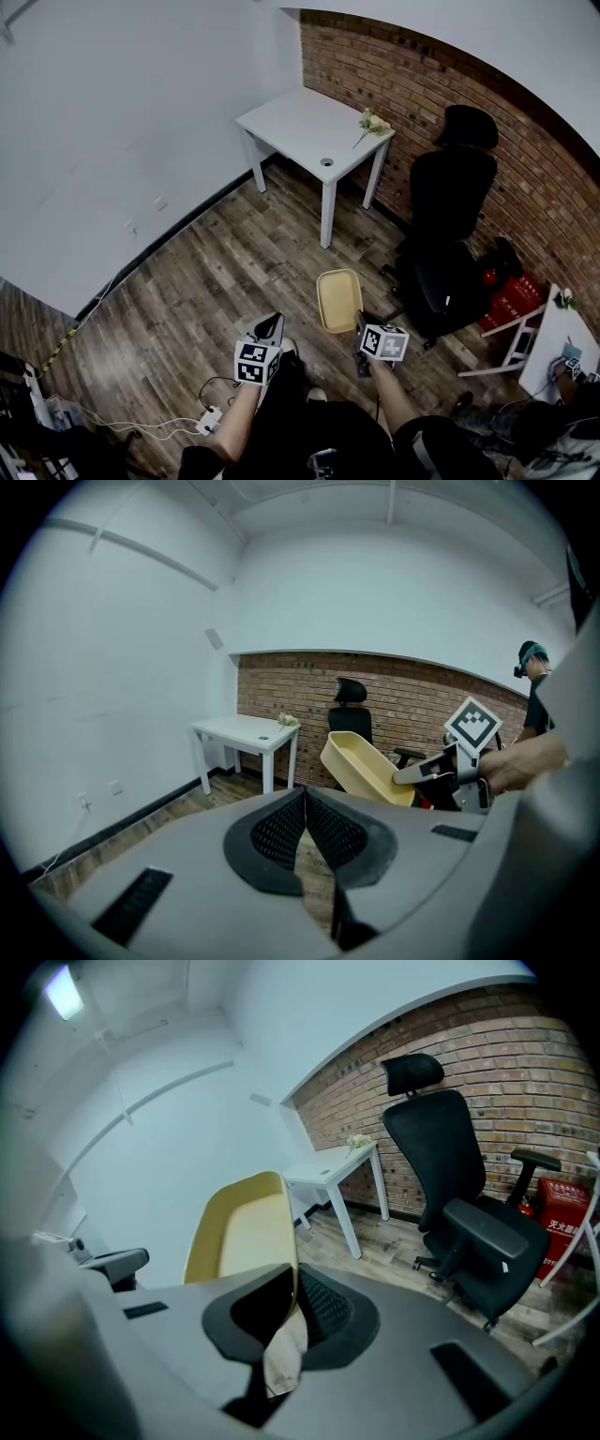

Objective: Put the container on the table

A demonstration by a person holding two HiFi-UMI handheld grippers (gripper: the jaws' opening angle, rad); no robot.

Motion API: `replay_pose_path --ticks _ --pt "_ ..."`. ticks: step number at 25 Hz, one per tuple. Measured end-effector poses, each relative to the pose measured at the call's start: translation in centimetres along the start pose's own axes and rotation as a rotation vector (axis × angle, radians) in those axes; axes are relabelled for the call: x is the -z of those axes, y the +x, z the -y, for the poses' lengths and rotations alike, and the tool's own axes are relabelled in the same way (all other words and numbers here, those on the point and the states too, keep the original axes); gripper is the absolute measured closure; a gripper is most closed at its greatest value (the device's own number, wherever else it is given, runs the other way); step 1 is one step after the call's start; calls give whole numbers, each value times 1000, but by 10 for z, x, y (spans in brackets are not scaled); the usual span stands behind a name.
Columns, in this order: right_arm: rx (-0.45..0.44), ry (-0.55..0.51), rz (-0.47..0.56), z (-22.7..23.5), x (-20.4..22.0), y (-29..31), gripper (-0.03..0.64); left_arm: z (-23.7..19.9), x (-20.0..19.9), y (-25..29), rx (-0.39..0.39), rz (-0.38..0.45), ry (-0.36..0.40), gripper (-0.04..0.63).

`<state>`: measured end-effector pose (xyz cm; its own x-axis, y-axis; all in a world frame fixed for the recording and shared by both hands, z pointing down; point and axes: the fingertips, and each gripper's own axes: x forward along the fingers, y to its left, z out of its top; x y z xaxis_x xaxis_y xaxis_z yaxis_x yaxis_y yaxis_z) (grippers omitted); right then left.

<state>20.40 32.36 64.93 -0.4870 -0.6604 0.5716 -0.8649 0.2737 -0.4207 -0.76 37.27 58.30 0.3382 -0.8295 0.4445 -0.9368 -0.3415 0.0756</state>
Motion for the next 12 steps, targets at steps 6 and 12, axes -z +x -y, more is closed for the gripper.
replay_pose_path --ticks 6,12 --pt "25 -1 3 3 -26 29 580 -23 -20 38 36 5 3 580" --pt "44 2 14 -1 -61 73 580 -62 -44 78 54 15 11 580"
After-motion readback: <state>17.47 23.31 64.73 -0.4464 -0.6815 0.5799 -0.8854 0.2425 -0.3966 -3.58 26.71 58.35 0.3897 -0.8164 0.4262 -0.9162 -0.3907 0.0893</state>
